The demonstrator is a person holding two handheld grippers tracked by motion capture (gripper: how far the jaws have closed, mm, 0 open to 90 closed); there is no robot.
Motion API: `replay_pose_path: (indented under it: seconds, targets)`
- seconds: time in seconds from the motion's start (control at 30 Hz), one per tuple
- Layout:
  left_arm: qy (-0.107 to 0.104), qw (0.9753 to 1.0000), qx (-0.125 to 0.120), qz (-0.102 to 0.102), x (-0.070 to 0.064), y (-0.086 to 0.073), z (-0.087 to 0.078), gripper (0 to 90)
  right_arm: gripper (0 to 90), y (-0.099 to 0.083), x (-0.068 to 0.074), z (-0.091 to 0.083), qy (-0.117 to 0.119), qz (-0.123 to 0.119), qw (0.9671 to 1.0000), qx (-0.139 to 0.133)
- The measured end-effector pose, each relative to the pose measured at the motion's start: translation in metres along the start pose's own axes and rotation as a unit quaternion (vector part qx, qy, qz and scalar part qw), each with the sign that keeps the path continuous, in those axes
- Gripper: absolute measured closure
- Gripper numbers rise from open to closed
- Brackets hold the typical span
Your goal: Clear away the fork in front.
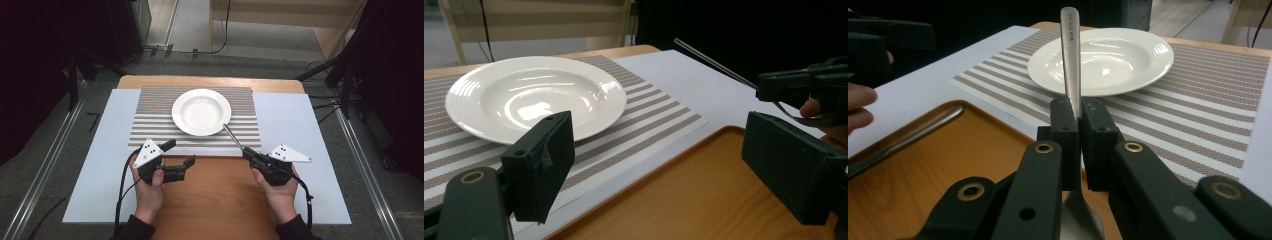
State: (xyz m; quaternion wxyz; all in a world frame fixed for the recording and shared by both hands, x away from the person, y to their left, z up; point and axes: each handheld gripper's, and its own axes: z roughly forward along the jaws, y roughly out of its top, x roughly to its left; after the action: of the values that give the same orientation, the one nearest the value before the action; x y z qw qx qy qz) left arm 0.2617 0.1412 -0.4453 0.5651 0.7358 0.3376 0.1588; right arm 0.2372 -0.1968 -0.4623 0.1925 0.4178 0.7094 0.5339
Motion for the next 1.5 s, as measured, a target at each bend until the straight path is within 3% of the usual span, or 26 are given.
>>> replay_pose_path:
  seconds: [0.37, 1.5]
  targets:
    - [-0.015, 0.9999, 0.005, -0.005, -0.002, -0.003, 0.005, 13.0, 83.9, -0.005, 0.021, 0.006, 0.026, -0.014, 0.9996, -0.003]
    - [-0.053, 0.9981, -0.002, -0.032, -0.010, -0.002, 0.009, 13.0, 83.8, -0.011, 0.058, 0.013, 0.076, -0.043, 0.9961, -0.014]
